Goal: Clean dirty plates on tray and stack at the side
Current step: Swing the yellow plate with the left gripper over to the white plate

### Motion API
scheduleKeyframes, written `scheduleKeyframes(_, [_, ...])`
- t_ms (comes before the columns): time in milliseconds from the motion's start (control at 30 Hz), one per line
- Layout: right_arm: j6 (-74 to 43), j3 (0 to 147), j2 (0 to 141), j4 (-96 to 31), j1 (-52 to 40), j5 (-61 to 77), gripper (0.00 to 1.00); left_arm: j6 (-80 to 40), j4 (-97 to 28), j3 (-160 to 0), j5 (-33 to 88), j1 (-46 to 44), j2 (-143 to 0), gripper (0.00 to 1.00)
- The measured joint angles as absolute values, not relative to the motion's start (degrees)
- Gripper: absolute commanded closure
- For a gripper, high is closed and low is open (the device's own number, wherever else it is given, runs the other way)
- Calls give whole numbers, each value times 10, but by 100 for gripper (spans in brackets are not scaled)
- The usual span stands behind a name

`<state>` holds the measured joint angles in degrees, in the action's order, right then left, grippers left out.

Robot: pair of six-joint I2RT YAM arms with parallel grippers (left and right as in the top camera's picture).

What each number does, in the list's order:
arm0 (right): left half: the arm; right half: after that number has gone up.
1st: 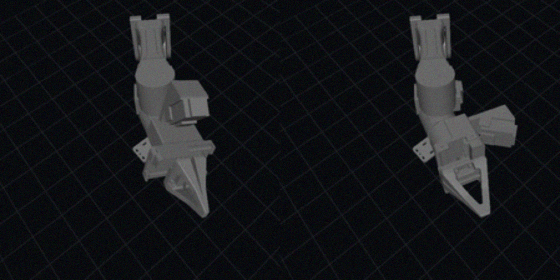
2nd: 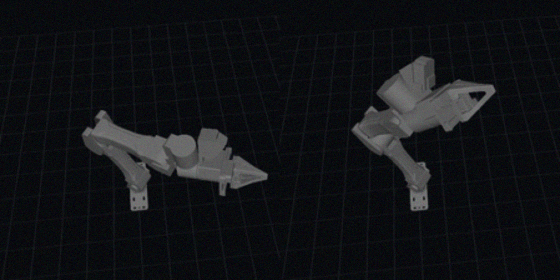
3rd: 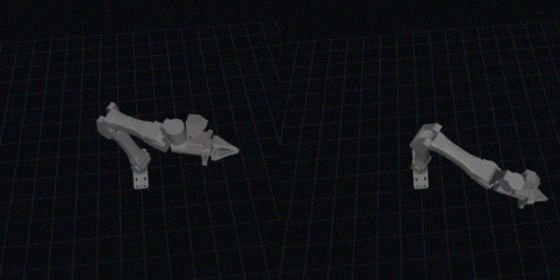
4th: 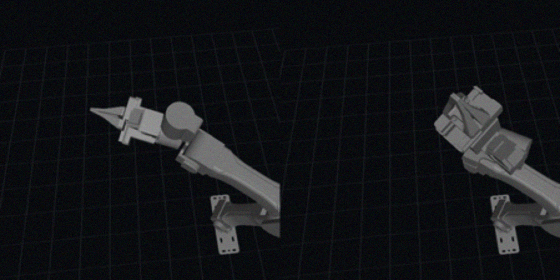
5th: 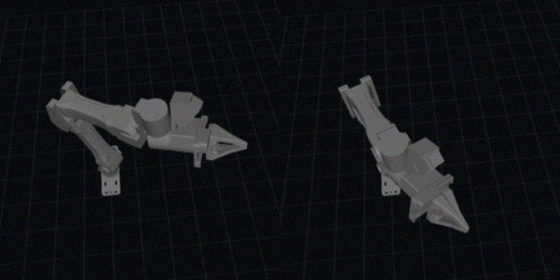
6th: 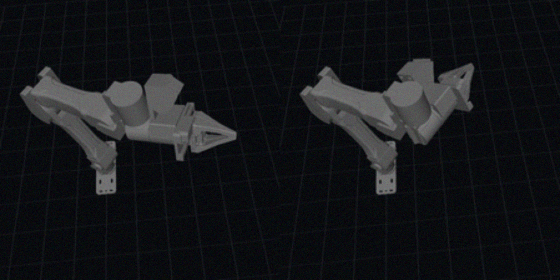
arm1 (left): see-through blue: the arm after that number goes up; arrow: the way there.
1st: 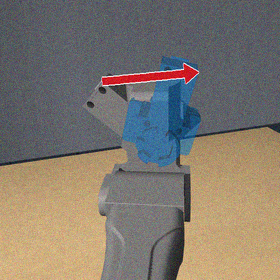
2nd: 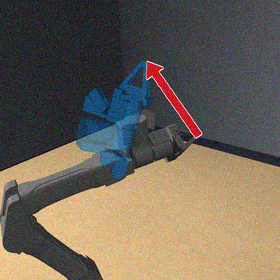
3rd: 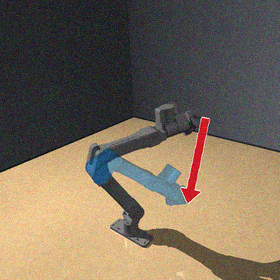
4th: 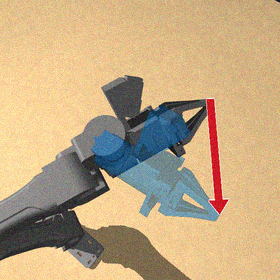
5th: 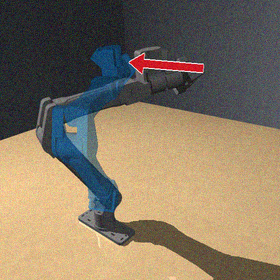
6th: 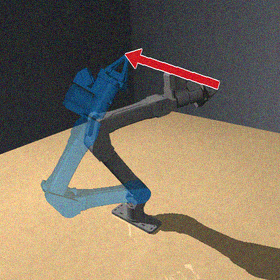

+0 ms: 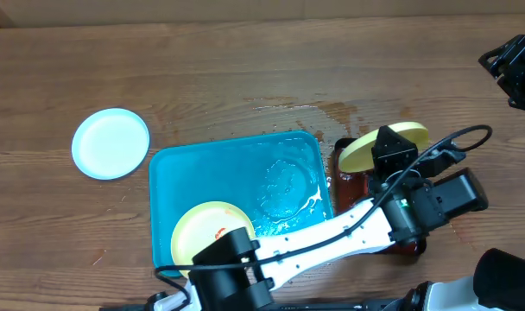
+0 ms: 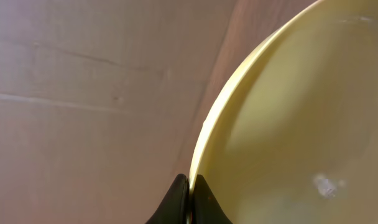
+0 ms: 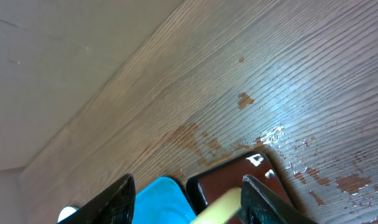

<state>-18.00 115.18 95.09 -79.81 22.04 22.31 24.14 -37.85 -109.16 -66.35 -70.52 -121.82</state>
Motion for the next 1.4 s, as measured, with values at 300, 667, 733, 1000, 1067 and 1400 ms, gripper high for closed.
scheduleKeyframes(300, [-180,1152,951,-804,220,223,44,255,-377,-1092,-693,-705,-1231,96])
scheduleKeyframes(667, [-180,1152,951,-806,220,223,44,255,-373,-1092,-698,-705,-1231,96])
scheduleKeyframes(733, [-180,1152,951,-805,220,223,44,255,-373,-1092,-697,-705,-1231,96])
scheduleKeyframes(1000, [-179,1152,951,-814,220,223,44,193,-422,-1092,-685,-705,-1231,96])
scheduleKeyframes(1067, [-180,1152,951,-817,220,223,44,164,-442,-1092,-677,-705,-1231,96])
scheduleKeyframes(1400, [-179,1152,951,-830,220,223,44,-17,-547,-1092,-530,-651,-1137,96])
